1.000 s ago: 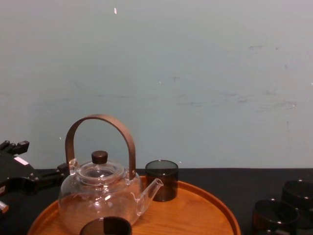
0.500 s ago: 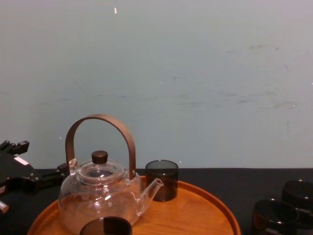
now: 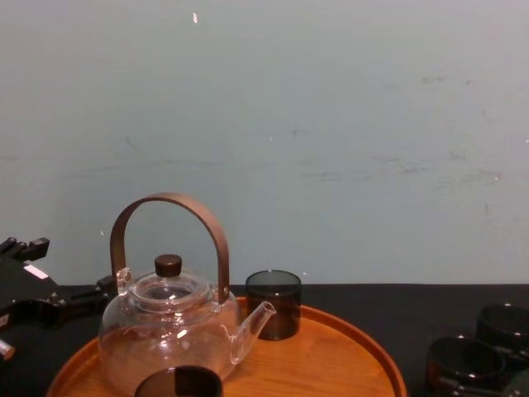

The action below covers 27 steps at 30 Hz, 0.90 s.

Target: Pick up the glass from the table and place it on the tray.

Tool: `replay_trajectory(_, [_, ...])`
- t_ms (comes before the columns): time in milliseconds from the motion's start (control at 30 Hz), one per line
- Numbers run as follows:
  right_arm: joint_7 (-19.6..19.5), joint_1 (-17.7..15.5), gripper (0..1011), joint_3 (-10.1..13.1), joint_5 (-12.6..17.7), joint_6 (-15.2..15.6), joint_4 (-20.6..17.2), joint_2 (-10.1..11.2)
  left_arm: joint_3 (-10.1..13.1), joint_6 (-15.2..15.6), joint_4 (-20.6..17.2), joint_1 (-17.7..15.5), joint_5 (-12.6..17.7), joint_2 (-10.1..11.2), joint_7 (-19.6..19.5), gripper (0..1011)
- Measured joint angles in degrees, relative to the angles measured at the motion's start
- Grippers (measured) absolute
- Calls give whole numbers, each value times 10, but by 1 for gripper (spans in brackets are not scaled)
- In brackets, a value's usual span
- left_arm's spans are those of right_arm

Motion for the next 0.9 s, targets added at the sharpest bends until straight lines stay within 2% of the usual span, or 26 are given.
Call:
replay_trajectory(433, [19, 27, 1002, 0, -5, -11, 45, -22, 0, 0, 0, 0, 0, 0, 0, 1001])
replay_trajectory(900, [28, 30, 1002, -3, -5, -14, 50, -25, 0, 0, 0, 0, 0, 0, 0, 1001])
